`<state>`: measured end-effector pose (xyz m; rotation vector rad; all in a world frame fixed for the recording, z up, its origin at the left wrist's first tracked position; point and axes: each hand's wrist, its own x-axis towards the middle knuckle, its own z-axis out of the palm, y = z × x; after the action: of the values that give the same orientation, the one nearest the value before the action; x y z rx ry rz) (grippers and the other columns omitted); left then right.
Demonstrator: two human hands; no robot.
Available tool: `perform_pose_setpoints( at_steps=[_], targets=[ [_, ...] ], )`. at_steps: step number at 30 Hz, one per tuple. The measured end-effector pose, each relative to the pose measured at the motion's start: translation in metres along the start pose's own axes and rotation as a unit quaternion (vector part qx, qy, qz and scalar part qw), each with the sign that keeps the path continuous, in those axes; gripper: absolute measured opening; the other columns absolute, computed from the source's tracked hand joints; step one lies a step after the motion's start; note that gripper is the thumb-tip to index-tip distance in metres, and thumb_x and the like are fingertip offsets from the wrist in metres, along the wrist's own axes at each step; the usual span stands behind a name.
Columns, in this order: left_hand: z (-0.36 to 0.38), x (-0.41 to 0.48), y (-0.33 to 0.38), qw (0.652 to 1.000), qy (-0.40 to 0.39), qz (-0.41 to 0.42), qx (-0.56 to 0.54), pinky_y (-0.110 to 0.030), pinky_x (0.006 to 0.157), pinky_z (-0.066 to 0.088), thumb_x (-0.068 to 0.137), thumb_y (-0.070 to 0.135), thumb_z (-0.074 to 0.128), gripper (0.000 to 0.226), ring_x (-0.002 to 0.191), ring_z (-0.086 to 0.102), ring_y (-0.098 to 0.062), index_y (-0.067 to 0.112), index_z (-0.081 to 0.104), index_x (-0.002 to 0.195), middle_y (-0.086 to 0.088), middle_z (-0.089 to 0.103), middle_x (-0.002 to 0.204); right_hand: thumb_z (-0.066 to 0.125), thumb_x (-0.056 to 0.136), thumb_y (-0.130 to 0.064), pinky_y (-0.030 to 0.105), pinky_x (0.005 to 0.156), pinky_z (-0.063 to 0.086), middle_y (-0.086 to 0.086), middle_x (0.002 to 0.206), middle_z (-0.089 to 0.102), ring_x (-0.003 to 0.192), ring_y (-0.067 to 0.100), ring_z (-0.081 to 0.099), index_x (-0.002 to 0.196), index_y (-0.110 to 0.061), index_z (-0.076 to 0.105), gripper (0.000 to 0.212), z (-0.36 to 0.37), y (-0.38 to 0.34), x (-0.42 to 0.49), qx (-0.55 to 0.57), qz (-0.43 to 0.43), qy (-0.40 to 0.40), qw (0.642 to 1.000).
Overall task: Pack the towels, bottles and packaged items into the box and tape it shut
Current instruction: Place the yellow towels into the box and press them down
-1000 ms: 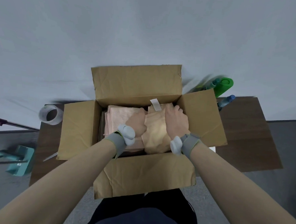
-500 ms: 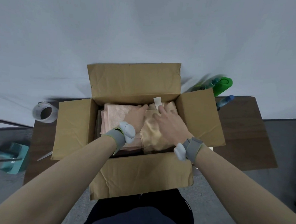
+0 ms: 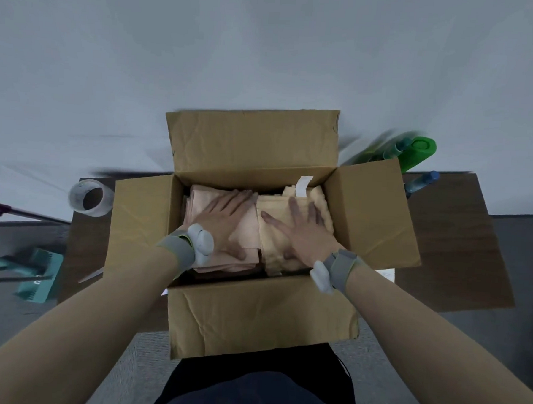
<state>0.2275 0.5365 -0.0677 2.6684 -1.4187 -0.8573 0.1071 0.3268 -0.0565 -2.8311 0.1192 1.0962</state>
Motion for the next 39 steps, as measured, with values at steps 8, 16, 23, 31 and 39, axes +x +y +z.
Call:
perform_pose_setpoints(
  at_steps=[8,16,23,31,39],
  targets=[
    [0.014,0.001,-0.006,0.999,0.010,0.021,0.040,-0.039,0.125,-0.009,0.069,0.077,0.071,0.133,0.155,-0.018,-0.024,0.042,-0.025,0.154,-0.003,-0.025,0.166,0.065,0.100,-0.035,0.063,0.127,0.001,0.012,0.164,-0.041,0.150,0.055,-0.027,0.154,-0.064,-0.015,0.100,0.011,-0.003,0.012,-0.014,0.018,-0.015,1.000],
    [0.015,0.004,-0.006,0.998,0.012,0.040,0.040,-0.044,0.124,-0.007,0.067,0.072,0.075,0.103,0.154,-0.014,-0.029,0.051,0.020,0.150,-0.006,-0.015,0.167,0.053,0.106,-0.040,0.061,0.127,-0.004,0.013,0.165,-0.038,0.151,0.053,-0.027,0.156,-0.061,-0.014,0.086,0.005,-0.005,0.021,0.011,0.030,-0.037,0.999],
    [0.010,0.011,0.023,0.994,-0.038,0.020,0.101,-0.074,0.115,0.005,0.064,0.056,0.085,0.117,0.151,-0.023,-0.037,0.044,0.010,0.153,-0.004,-0.026,0.163,0.062,0.102,-0.034,0.061,0.127,0.012,0.016,0.171,-0.021,0.154,0.057,-0.004,0.163,-0.046,-0.005,0.091,-0.018,-0.006,0.003,0.000,0.011,-0.031,0.999],
    [0.004,0.021,0.021,0.990,-0.098,0.019,0.101,-0.080,0.111,0.001,0.067,0.058,0.083,0.111,0.151,-0.023,-0.036,0.034,0.019,0.155,0.011,-0.010,0.166,0.043,0.107,-0.004,0.052,0.127,0.020,0.023,0.170,-0.014,0.159,0.042,-0.003,0.166,-0.010,-0.004,0.075,-0.016,0.008,-0.009,0.013,0.031,-0.046,0.998],
    [0.019,0.025,0.024,0.990,-0.087,0.012,0.109,-0.081,0.106,-0.005,0.069,0.055,0.082,0.114,0.151,-0.023,-0.038,0.033,0.013,0.156,0.010,-0.011,0.167,0.047,0.102,0.003,0.051,0.127,0.021,0.020,0.171,-0.016,0.159,0.040,-0.003,0.167,-0.014,-0.001,0.082,-0.013,0.006,-0.009,0.060,0.037,-0.053,0.996]
  ],
)
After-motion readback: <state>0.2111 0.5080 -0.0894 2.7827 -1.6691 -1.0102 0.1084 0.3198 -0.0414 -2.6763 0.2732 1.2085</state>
